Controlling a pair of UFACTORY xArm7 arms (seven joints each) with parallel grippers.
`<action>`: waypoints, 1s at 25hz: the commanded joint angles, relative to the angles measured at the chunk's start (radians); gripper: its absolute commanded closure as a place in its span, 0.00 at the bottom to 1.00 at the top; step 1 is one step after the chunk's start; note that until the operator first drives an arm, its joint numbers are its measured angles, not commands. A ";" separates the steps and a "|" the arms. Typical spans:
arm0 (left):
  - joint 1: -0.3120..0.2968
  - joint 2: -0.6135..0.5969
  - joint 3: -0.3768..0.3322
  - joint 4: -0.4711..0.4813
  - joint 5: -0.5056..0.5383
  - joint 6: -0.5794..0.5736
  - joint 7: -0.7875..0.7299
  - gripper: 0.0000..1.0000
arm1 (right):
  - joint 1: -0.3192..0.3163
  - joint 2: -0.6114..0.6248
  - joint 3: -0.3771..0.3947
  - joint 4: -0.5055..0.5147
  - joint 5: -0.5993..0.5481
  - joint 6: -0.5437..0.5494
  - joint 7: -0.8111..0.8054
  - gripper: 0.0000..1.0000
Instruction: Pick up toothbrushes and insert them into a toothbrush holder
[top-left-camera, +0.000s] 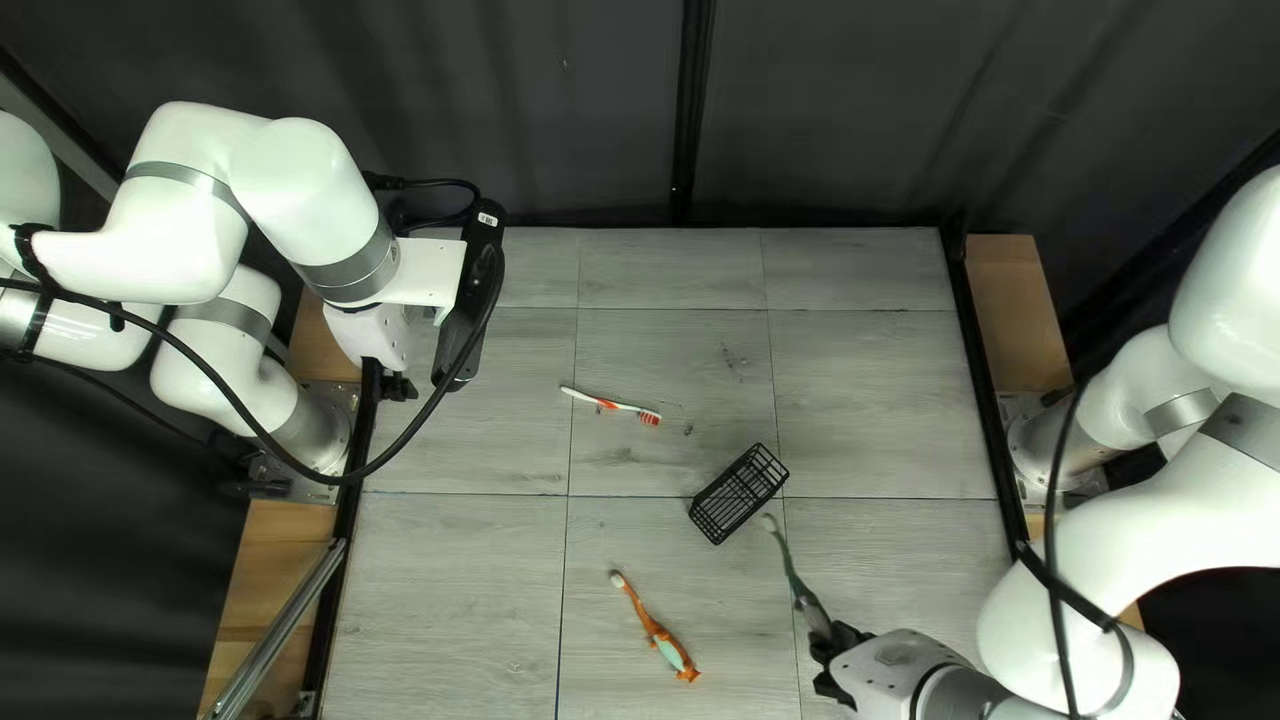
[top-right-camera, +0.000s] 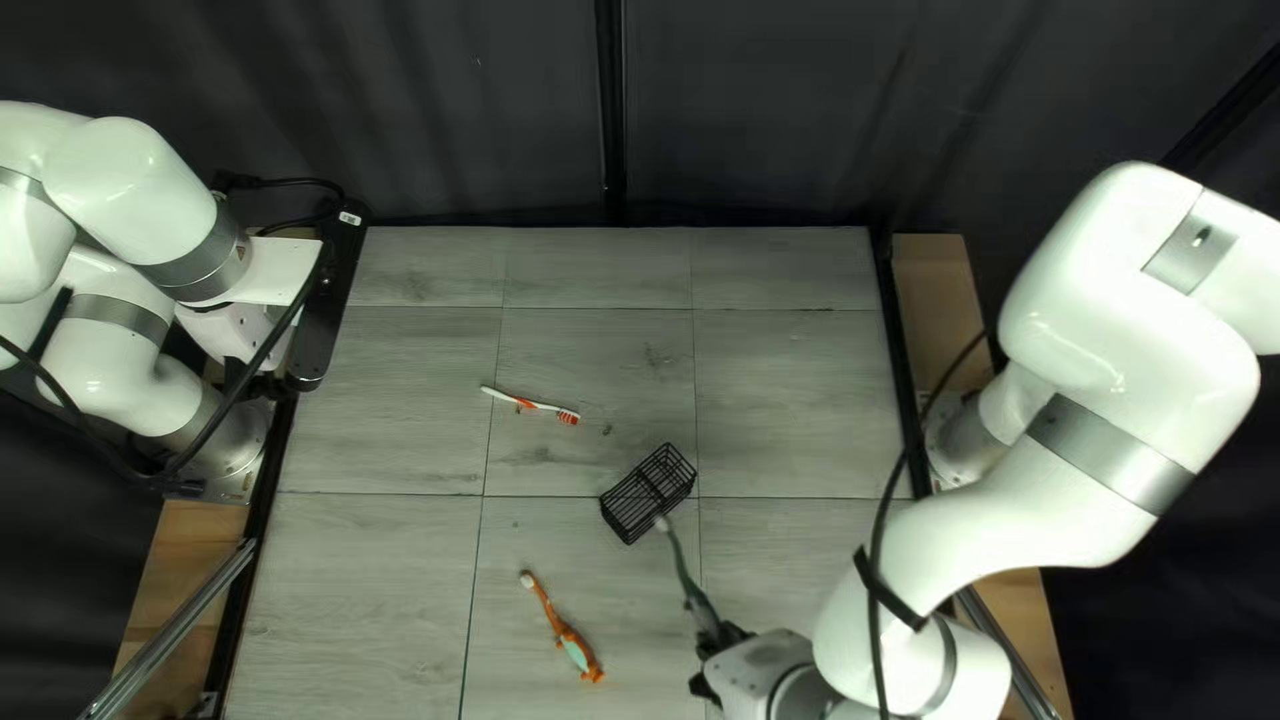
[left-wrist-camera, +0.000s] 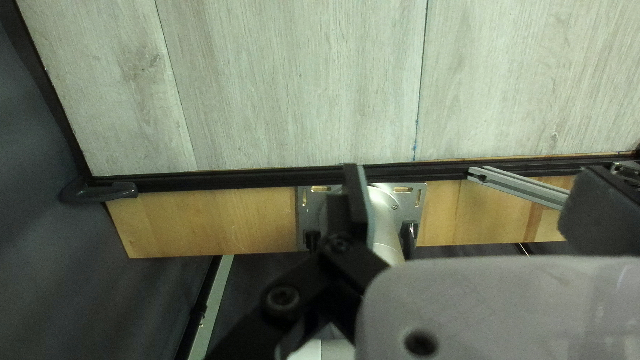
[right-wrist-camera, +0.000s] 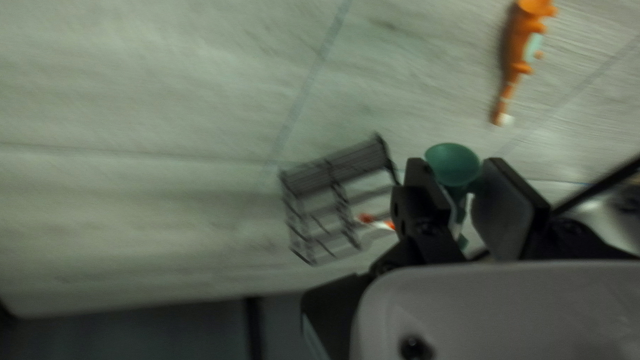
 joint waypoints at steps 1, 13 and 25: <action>0.000 0.000 0.000 0.000 0.000 0.000 0.000 0.00 | -0.003 -0.020 -0.009 -0.063 -0.132 -0.063 0.007 1.00; 0.000 0.000 0.000 0.000 0.000 0.000 0.000 0.00 | 0.025 0.070 -0.017 -0.046 -0.202 0.042 0.082 1.00; 0.000 0.000 0.000 0.000 0.000 0.000 0.000 0.00 | 0.057 0.124 -0.023 -0.032 -0.287 0.089 0.126 1.00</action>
